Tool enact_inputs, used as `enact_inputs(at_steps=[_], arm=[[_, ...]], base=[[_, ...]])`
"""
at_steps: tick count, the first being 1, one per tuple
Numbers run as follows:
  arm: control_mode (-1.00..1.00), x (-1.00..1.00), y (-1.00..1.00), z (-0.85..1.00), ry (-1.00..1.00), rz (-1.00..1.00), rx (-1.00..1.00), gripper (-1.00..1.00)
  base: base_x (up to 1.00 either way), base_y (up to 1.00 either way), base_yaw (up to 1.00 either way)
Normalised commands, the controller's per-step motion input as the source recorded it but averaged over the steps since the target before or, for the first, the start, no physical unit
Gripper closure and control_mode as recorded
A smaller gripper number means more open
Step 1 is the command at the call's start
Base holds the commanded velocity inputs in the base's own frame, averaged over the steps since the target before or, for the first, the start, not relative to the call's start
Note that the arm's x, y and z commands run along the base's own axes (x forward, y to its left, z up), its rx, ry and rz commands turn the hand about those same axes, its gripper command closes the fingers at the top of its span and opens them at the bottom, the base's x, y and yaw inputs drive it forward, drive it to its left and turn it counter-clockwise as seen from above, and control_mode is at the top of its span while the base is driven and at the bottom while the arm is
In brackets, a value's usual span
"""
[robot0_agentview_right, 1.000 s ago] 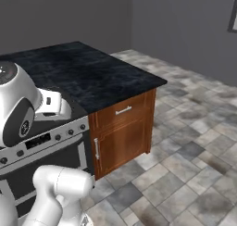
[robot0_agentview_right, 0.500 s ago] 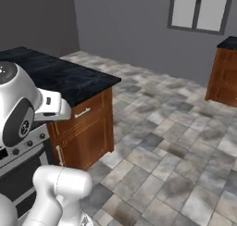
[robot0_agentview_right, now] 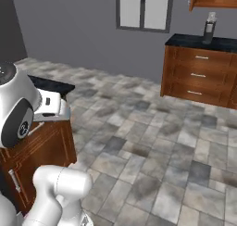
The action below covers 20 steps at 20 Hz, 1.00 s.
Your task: Move the bowls from the cabinet to the plates on the dining table.
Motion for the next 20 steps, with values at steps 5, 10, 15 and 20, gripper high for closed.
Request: enact_inputs(at_steps=[5,10,15,20], arm=[[1.00,0.00,0.00,0.00,0.00,0.00,0.00,-1.00],[1.00,0.00,0.00,0.00,0.00,0.00,0.00,-1.00],[1.00,0.00,0.00,0.00,0.00,0.00,0.00,-1.00],[1.00,0.00,0.00,0.00,0.00,0.00,0.00,-1.00]], base=[[0.96,-0.17,-0.11],[1.00,-0.19,-0.10],[1.00,-0.42,-0.13],[1.00,-0.40,-0.15]])
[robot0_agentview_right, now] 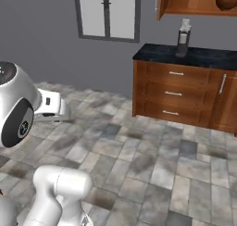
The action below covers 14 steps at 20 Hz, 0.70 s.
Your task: Move the bowls from the cabinet to the plates on the dining table.
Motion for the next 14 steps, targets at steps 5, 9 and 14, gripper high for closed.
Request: enact_inputs(at_steps=[5,9,14], arm=[[1.00,0.00,0.00,0.00,0.00,0.00,0.00,-1.00],[1.00,0.00,0.00,0.00,0.00,0.00,0.00,-1.00],[1.00,0.00,0.00,0.00,0.00,0.00,0.00,-1.00]], base=[[0.99,-0.36,-0.18],[0.92,-0.76,-0.15],[0.77,-0.77,-0.13]])
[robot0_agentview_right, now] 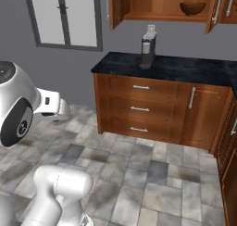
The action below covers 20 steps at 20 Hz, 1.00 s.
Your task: Move the bowls from the cabinet to the plates on the dining table.
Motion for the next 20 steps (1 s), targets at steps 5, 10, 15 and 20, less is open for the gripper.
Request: enact_inputs(at_steps=[5,10,15,20], arm=[[1.00,0.00,0.00,0.00,0.00,0.00,0.00,-1.00],[1.00,0.00,0.00,0.00,0.00,0.00,0.00,-1.00],[1.00,0.00,0.00,0.00,0.00,0.00,0.00,-1.00],[1.00,0.00,0.00,0.00,0.00,0.00,0.00,-1.00]], base=[[0.63,-0.62,-0.12],[0.60,-0.51,-0.08],[0.71,-0.26,-0.05],[0.94,-0.19,-0.03]])
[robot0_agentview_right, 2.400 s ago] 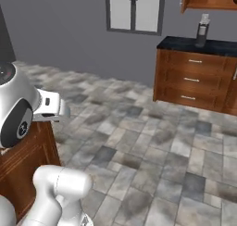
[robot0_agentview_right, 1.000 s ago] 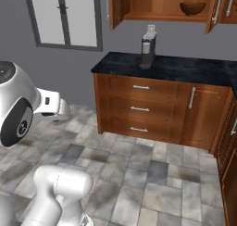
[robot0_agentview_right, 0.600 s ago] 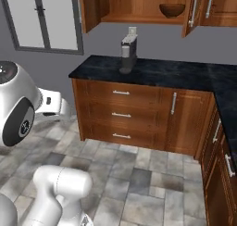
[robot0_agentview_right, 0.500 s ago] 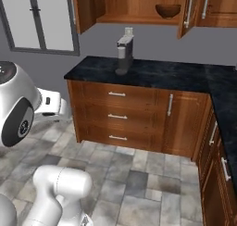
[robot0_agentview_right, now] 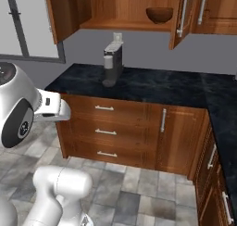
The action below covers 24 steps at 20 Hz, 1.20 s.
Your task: Move the bowls from the cabinet to the plates on the dining table.
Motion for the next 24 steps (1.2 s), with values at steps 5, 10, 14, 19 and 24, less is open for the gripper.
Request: enact_inputs(at_steps=[5,10,14,19,24], arm=[[1.00,0.00,0.00,0.00,0.00,0.00,0.00,-1.00],[1.00,0.00,0.00,0.00,0.00,0.00,0.00,-1.00],[1.00,0.00,0.00,0.00,0.00,0.00,0.00,-1.00],[1.00,0.00,0.00,0.00,0.00,0.00,0.00,-1.00],[1.00,0.00,0.00,0.00,0.00,0.00,0.00,-1.00]], base=[[1.00,-0.02,-0.01],[0.99,-0.22,-0.02],[0.91,-0.23,-0.03],[0.79,-0.32,-0.03],[0.73,-0.34,-0.02]])
